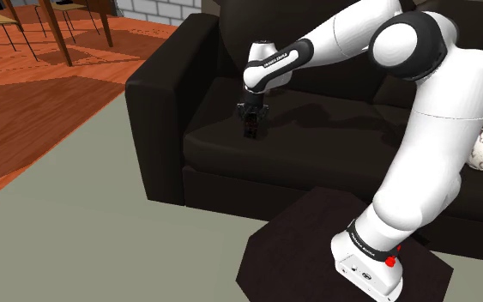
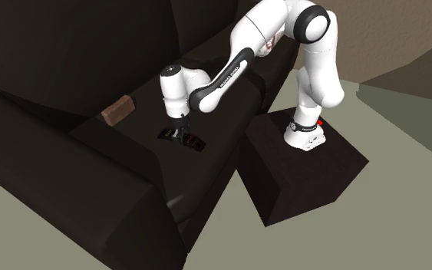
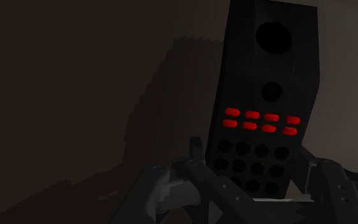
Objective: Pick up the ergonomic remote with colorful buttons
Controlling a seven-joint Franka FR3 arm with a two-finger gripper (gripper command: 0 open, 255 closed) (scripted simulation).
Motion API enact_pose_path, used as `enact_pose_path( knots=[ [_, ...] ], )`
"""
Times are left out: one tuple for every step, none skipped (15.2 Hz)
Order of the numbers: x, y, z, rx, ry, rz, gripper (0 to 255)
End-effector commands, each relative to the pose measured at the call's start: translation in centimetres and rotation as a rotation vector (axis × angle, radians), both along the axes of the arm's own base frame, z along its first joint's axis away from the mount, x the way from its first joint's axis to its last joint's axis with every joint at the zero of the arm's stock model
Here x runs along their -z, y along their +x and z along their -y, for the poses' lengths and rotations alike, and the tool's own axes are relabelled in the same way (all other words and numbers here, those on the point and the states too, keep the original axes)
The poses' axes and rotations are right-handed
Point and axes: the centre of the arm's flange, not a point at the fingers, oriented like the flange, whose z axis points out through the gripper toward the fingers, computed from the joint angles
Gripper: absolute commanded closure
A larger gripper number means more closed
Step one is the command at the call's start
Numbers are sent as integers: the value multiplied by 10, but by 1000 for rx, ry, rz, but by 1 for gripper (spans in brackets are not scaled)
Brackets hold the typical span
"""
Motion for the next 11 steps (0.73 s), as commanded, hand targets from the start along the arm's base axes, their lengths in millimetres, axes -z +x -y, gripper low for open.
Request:
enact_pose_path(
  knots=[
    [-11, 0, 0, 0, 0, 0, 255],
    [-16, 0, 0, 0, 0, 0, 255],
    [-21, 0, 0, 0, 0, 0, 255],
    [-26, 0, 0, 0, 0, 0, 255],
    [-32, 0, 0, 0, 0, 0, 255],
    [-37, 0, 0, 0, 0, 0, 255],
    [-42, 0, 0, 0, 0, 0, 255],
    [-48, 0, 0, 0, 0, 0, 255],
    [-53, 0, 0, 0, 0, 0, 255],
    [-58, 0, 0, 0, 0, 0, 255],
    [-63, 0, 0, 0, 0, 0, 255]
  ],
)
